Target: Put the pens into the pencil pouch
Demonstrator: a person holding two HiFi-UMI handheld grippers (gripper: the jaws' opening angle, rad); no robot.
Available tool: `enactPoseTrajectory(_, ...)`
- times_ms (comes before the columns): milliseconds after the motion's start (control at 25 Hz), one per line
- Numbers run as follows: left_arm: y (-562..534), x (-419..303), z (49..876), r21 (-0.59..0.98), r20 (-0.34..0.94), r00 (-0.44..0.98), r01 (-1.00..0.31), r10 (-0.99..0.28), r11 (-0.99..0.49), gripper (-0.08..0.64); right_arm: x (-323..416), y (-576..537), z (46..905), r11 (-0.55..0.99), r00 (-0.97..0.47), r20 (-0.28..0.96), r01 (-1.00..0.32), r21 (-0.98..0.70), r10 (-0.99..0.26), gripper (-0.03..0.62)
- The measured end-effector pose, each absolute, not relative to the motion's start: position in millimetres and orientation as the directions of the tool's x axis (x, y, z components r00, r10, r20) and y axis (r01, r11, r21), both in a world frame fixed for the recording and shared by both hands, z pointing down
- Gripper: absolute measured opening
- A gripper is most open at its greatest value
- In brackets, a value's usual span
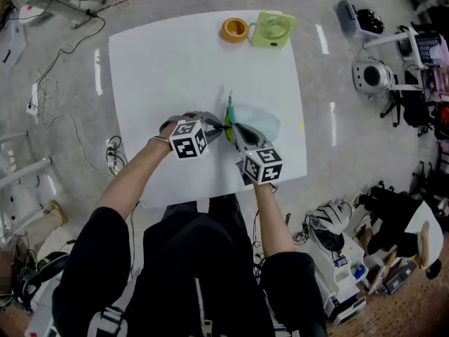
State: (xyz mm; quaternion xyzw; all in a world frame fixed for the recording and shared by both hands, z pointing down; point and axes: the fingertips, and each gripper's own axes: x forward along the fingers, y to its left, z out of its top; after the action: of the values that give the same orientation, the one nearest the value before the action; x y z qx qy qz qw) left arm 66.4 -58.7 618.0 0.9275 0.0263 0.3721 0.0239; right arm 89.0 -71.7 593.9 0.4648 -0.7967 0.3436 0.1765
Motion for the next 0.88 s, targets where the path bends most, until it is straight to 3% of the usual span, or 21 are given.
enactPoseTrajectory(880,-55.5,107.5,615.4,0.125,0.629,0.775,-0.026,0.059,-0.992,0.072,91.2,-63.8,583.3,0.350,-0.551,0.571,-0.832,-0.430,-0.608,0.026)
